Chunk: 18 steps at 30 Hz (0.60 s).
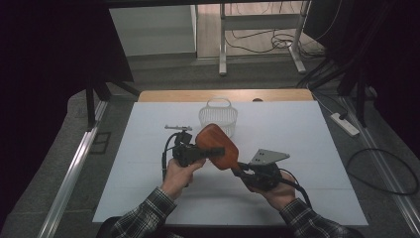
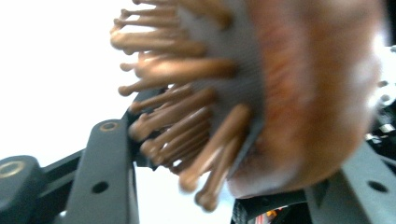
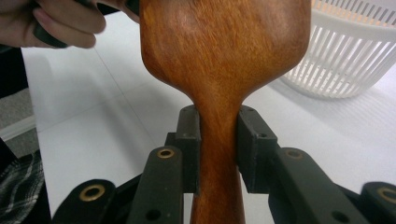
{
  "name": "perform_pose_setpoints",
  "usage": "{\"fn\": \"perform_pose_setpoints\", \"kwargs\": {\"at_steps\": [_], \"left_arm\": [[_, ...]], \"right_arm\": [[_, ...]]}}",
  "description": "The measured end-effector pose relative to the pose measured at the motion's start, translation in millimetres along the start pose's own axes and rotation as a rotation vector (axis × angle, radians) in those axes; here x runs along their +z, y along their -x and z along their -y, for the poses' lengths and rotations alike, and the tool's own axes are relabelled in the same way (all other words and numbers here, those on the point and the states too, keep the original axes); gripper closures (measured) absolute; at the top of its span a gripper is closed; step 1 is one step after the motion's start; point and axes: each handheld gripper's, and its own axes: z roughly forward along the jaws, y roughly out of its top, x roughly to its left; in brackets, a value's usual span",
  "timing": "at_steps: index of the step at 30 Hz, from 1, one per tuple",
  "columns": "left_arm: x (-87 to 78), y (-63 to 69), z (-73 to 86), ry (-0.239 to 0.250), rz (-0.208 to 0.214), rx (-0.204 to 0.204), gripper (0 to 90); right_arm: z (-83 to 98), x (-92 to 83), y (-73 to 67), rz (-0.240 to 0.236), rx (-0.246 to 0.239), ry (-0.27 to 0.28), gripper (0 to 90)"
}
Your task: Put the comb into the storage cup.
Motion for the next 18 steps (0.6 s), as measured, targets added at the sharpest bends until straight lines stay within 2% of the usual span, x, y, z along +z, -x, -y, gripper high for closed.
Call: {"fn": "perform_pose_setpoints", "kwargs": {"at_steps": [6, 10, 13, 18], "left_arm": [[-0.7, -2.6, -0.6, -0.013, 0.016, -0.005, 52.6], [-2.0, -0.2, -2.8, -0.017, 0.019, 0.017, 54.3], [-2.8, 4.6, -4.9, -0.021, 0.005, 0.041, 54.8], [-3.8, 7.4, -6.8, -0.02, -0.025, 0.058, 54.5]], "right_arm": [[-0.1, 4.2, -0.6, 0.004, -0.004, -0.02, 72.4], [-1.5, 4.7, -2.4, 0.027, -0.03, -0.021, 72.2], [-3.0, 3.6, -3.3, 0.029, -0.042, -0.012, 71.2], [-3.2, 4.1, -1.7, 0.021, -0.037, -0.04, 64.5]]}}
